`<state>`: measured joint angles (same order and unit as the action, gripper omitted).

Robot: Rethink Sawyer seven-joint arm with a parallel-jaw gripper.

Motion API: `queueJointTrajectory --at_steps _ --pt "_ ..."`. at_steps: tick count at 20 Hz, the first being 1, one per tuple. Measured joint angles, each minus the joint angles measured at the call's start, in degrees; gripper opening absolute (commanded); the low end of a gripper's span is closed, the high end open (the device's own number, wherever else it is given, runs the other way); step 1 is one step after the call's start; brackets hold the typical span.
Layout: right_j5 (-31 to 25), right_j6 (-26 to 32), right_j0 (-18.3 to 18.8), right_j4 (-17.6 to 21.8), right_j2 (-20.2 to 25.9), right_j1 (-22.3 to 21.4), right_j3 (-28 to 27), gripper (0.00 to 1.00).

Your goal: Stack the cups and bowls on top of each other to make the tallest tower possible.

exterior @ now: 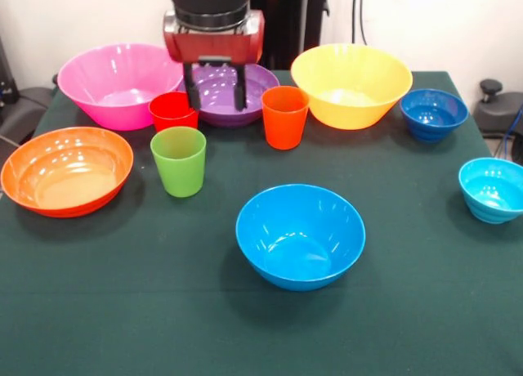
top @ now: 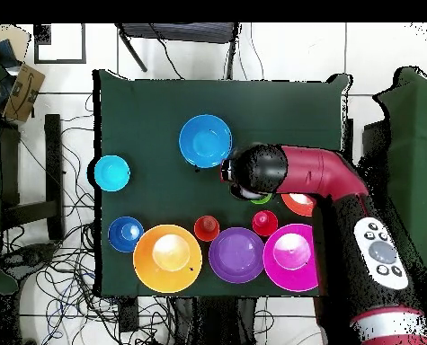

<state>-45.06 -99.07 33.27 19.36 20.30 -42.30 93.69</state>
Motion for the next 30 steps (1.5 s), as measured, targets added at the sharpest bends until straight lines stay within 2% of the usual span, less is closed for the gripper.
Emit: queueJointTrajectory --at_steps 6,12,21,30 --pt "2.1 0.0 0.4 0.0 1.3 -2.9 7.9 1.00" --pt "4.9 0.0 0.2 0.2 1.9 -2.6 12.3 1.00" --pt "8.5 0.0 -1.3 3.4 1.9 -2.5 14.7 1.00" --pt "9.0 0.0 -2.4 5.9 1.9 -2.5 16.4 1.00"
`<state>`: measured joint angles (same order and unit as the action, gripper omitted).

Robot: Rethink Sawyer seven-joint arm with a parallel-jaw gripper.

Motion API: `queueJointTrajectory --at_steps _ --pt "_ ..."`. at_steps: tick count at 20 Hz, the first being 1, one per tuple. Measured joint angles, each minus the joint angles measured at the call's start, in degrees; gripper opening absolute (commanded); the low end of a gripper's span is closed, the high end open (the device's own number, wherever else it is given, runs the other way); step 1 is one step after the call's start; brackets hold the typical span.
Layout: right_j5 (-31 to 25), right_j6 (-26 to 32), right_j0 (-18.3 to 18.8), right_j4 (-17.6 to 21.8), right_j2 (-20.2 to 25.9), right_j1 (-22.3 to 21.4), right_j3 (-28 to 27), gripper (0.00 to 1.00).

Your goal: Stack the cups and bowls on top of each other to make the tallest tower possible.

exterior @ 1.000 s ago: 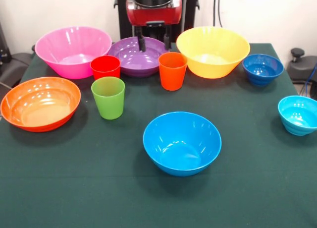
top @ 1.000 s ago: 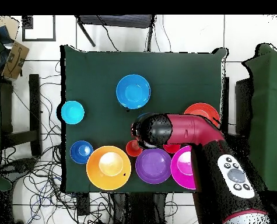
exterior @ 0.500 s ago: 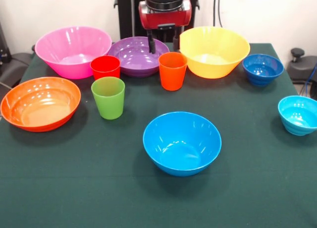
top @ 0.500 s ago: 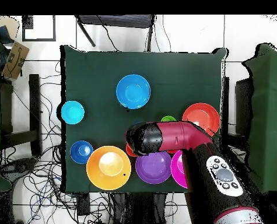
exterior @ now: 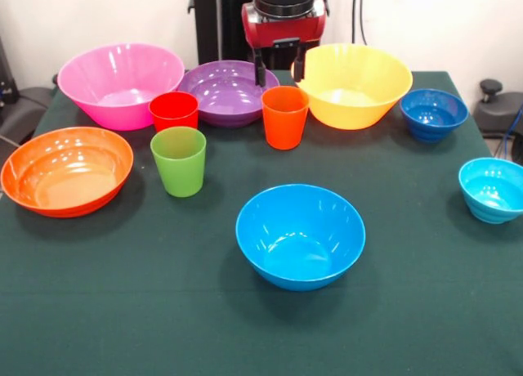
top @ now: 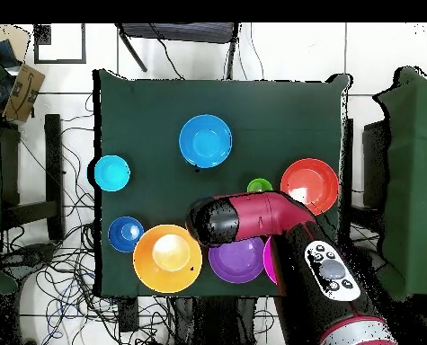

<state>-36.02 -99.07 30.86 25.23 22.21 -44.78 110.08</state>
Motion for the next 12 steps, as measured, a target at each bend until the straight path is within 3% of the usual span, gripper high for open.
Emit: queueJointTrajectory --at_steps 12 --pt "1.4 0.0 -0.1 0.5 0.1 0.0 0.2 1.00"
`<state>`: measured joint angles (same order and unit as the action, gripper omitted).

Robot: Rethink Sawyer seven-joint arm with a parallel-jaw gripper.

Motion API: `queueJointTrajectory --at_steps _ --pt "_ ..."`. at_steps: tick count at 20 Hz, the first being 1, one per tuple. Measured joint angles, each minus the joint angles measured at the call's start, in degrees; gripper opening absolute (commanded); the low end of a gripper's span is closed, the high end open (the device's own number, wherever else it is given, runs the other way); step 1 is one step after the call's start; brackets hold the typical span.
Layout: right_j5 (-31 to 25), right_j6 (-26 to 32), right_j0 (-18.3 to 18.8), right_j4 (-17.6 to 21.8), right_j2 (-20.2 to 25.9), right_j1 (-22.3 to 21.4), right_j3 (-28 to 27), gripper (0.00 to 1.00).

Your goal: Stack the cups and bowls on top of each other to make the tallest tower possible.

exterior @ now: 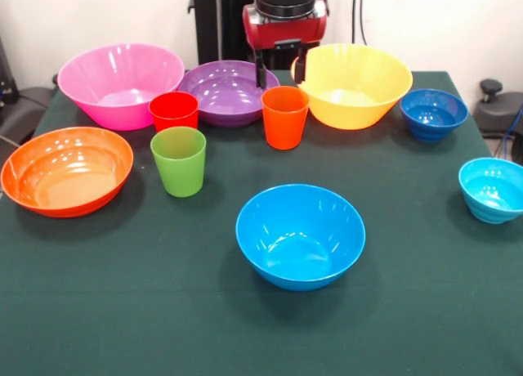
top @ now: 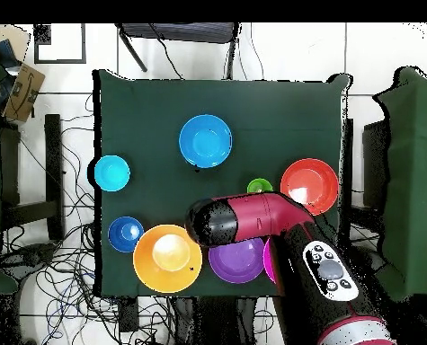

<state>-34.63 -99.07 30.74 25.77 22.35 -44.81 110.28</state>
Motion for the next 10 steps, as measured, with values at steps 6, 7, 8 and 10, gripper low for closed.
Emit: queueJointTrajectory --at_steps 6,7,8,10 --pt "0.0 0.0 -0.4 -1.9 0.5 -0.3 0.0 1.00" --pt "0.0 0.0 -0.6 -2.1 0.5 -0.3 0.0 1.00" --pt "0.0 0.0 -0.7 -2.4 0.6 -0.3 0.0 1.00" --pt "0.0 0.0 -1.4 -2.9 0.6 -0.3 -0.1 1.00"
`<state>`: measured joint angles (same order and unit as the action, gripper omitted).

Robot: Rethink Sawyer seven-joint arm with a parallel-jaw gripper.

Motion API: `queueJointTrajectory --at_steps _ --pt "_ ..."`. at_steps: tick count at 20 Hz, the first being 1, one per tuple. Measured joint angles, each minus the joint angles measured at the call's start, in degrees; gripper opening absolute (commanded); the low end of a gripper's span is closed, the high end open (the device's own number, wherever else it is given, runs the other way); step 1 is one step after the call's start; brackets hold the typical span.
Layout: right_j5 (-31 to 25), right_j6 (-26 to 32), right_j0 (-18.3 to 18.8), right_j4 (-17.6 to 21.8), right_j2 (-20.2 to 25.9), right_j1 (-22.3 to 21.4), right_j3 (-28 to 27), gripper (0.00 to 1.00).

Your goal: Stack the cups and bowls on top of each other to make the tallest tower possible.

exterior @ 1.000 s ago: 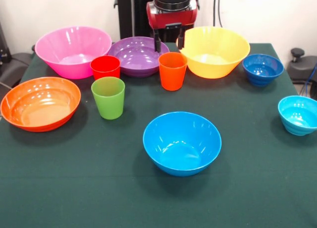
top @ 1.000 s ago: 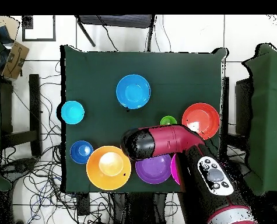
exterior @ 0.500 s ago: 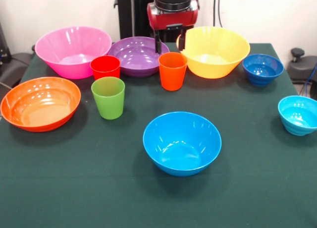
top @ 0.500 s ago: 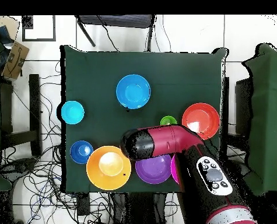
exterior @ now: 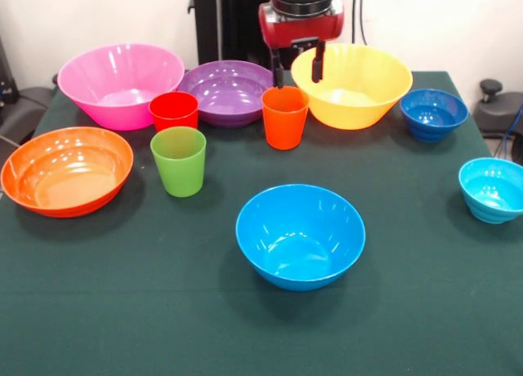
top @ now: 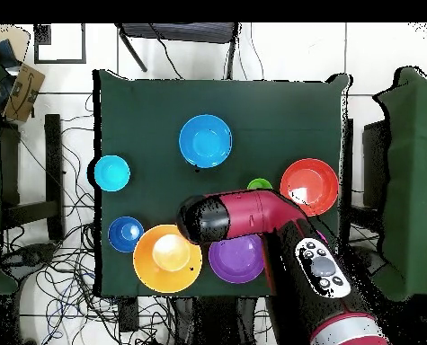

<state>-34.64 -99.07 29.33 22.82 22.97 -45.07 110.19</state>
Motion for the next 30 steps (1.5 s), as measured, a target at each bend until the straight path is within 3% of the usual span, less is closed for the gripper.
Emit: queueJointTrajectory --at_steps 18,30 --pt "0.0 0.0 -2.2 -1.7 0.0 0.0 -1.9 1.00" --pt "0.0 -0.1 -5.7 -1.6 -1.7 3.5 -4.9 1.00"
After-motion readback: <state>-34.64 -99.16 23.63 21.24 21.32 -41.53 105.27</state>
